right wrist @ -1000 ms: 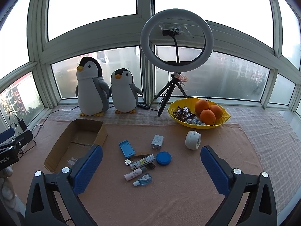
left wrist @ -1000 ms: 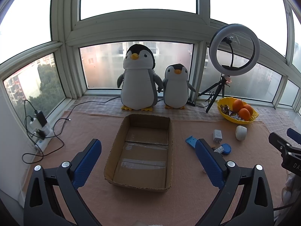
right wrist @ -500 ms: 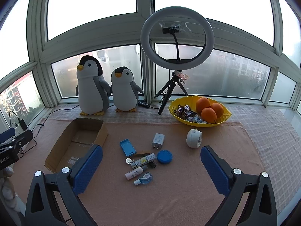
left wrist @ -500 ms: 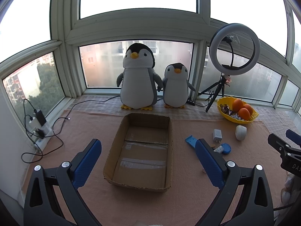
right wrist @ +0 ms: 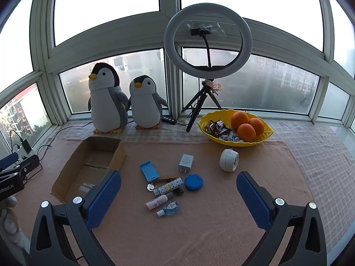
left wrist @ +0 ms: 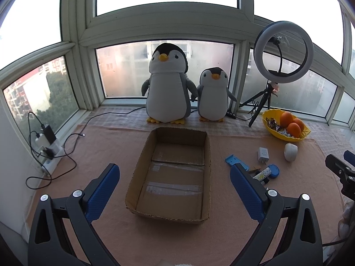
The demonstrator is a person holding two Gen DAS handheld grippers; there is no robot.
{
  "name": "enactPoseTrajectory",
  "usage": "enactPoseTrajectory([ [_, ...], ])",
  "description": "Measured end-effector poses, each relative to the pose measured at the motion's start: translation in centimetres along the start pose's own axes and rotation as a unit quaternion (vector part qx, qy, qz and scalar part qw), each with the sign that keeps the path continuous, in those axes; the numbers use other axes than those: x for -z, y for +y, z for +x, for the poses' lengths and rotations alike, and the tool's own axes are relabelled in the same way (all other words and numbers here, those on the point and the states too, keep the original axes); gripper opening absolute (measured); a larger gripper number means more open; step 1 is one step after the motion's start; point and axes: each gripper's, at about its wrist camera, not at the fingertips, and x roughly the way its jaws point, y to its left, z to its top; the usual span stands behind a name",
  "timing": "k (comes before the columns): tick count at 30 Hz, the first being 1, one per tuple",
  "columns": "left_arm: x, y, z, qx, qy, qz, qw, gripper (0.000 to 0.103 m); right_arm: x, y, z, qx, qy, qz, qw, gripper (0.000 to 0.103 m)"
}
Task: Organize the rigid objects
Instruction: 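Move the right tool toward the white round plug-in device and grasp it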
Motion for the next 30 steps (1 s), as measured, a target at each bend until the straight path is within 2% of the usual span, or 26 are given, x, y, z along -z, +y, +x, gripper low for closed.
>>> enactPoseTrajectory([
  [10, 1.2, 3.9, 3.9, -0.045, 0.043, -0.029, 0.9976, 0.1, 0.3, -0.9, 0.9, 0.001, 0.012, 0.004, 1.0, 0.103],
  [23, 4.1, 8.6, 11.0, -0.081, 0.131, -0.059, 0.9863, 0.099, 0.9, -3.4, 1.2, 0.015, 0.007, 0.027, 0.999, 0.103],
  [27, 5.1, 9.2, 13.3, -0.091, 0.157, -0.057, 0.9817, 0.092, 1.3, -4.5, 1.4, 0.029, 0.01, 0.028, 0.999, 0.103],
  [30, 5.8, 9.6, 14.5, -0.097, 0.171, -0.059, 0.9787, 0.091, 1.6, -5.8, 1.7, 0.042, 0.016, 0.034, 0.998, 0.103],
])
